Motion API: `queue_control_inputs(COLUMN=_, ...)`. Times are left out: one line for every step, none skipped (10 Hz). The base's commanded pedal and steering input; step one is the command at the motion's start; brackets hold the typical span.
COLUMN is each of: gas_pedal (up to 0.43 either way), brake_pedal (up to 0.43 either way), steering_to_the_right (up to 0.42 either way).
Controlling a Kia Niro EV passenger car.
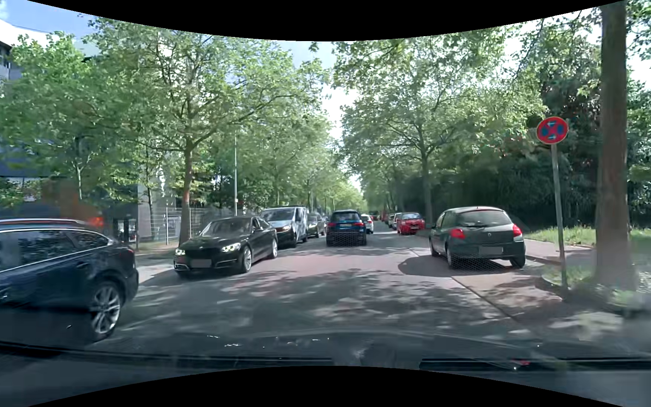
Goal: Follow the waypoints while adhering to traffic rules and regulations
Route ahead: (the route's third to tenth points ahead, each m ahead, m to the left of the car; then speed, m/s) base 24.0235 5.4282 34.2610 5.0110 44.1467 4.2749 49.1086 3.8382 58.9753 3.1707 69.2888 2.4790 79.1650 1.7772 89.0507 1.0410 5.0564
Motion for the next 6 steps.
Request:
queue_control_inputs(gas_pedal=0.0, brake_pedal=0.0, steering_to_the_right=0.025)
queue_control_inputs(gas_pedal=0.0, brake_pedal=0.0, steering_to_the_right=0.025)
queue_control_inputs(gas_pedal=0.0, brake_pedal=0.0, steering_to_the_right=0.025)
queue_control_inputs(gas_pedal=0.0, brake_pedal=0.0, steering_to_the_right=0.027)
queue_control_inputs(gas_pedal=0.0, brake_pedal=0.0, steering_to_the_right=0.028)
queue_control_inputs(gas_pedal=0.0, brake_pedal=0.0, steering_to_the_right=0.028)
